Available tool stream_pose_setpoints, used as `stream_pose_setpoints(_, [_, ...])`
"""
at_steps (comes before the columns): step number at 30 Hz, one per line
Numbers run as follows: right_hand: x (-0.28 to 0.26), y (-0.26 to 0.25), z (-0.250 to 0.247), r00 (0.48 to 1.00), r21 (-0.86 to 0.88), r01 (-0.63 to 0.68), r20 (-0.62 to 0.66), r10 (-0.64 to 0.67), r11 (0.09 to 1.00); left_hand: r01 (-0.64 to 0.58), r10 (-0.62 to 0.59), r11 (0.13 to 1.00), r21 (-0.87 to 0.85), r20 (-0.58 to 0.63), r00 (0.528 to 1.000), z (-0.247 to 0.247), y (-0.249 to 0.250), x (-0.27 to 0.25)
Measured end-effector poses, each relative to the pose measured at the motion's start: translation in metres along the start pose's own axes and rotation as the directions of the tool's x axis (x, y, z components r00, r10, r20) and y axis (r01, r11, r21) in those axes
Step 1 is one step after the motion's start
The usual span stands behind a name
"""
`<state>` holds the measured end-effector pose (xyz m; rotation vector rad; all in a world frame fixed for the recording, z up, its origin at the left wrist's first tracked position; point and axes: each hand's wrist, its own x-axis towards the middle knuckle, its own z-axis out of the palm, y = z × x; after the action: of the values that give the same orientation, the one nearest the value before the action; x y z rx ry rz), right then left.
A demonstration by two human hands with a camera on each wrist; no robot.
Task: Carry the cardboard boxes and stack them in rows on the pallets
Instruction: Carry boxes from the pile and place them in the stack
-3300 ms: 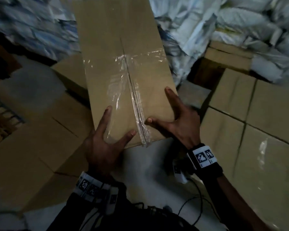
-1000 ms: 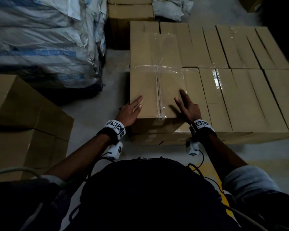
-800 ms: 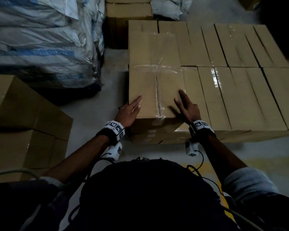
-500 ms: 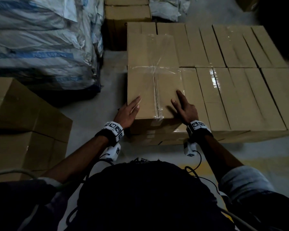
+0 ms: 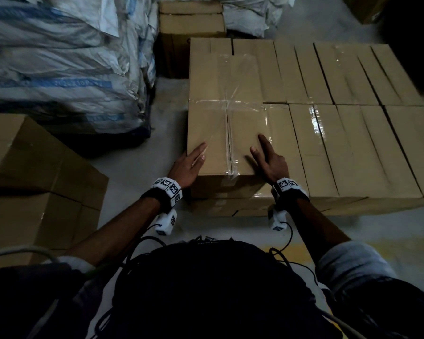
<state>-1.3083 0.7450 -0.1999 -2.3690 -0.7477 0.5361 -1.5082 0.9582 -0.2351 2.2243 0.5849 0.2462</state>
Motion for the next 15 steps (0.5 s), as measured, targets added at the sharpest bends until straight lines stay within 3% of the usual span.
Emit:
stream_pose_setpoints(10, [0.002, 0.007, 0.000, 0.997, 0.040, 0.071, 0.005, -0.071, 0.997, 0.088, -0.083, 0.993, -0.081, 0.055, 0.995, -0.010, 0.011, -0.021])
stream_pose_setpoints(13, [0.004, 0.004, -0.003, 0.988, -0.069, 0.069, -0.130, -0.078, 0.995, 0.167, -0.170, 0.965, -0.202, 0.000, 0.985, -0.018, 0.011, -0.042])
stream_pose_setpoints(15, [0.003, -0.012, -0.007, 0.961, -0.130, 0.136, -0.222, -0.163, 0.982, 0.177, -0.202, 0.950, -0.256, -0.076, 0.976, -0.027, 0.008, -0.059])
